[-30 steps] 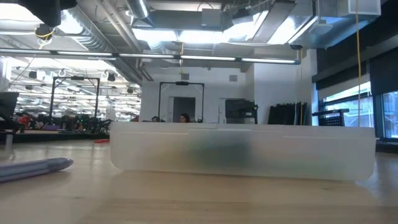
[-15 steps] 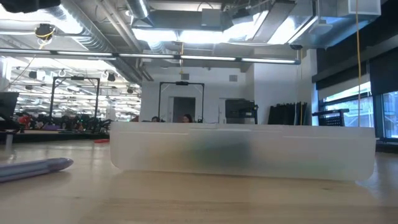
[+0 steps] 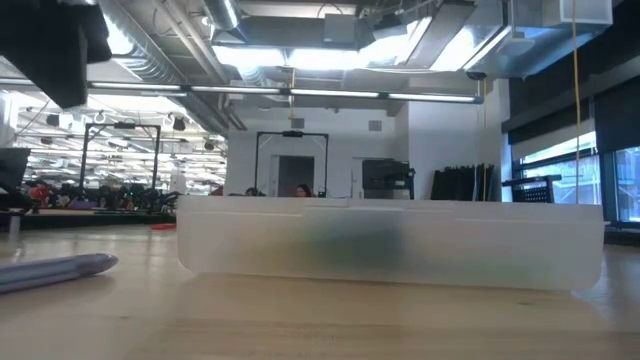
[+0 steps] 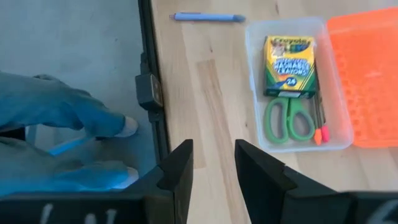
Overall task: Pack school essentials
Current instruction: Put the gray pen into the orange supply box
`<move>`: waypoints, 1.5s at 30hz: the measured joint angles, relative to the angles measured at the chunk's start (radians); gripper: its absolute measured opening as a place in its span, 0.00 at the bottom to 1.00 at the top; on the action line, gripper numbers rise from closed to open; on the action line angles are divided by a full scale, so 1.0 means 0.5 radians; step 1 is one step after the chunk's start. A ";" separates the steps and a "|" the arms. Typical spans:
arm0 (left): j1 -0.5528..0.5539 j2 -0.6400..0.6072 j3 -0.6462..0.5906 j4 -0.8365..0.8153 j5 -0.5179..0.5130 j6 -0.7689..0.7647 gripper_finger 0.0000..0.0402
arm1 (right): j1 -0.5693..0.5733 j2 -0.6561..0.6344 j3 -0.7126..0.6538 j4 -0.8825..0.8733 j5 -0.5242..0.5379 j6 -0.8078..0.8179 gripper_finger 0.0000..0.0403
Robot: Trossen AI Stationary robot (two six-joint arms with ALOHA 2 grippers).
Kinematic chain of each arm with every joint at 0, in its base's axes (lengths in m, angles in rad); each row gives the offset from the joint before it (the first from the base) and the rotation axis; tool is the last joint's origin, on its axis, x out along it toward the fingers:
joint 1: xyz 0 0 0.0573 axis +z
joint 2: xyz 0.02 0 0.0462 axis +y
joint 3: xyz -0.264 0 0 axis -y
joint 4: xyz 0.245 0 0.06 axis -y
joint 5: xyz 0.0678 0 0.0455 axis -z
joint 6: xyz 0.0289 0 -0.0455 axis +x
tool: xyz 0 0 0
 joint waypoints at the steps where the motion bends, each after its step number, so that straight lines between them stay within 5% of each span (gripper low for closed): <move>1: -0.001 0.019 0.000 0.002 -0.004 -0.025 0.64 | 0.000 0.000 0.000 0.001 0.009 0.000 0.30; 14: -0.005 0.289 0.000 0.007 0.007 -0.288 0.64 | 0.000 0.002 0.000 0.020 0.085 0.000 0.30; 45: -0.007 0.500 0.010 0.072 -0.074 -0.488 0.64 | 0.000 0.003 0.000 0.031 0.100 -0.051 0.30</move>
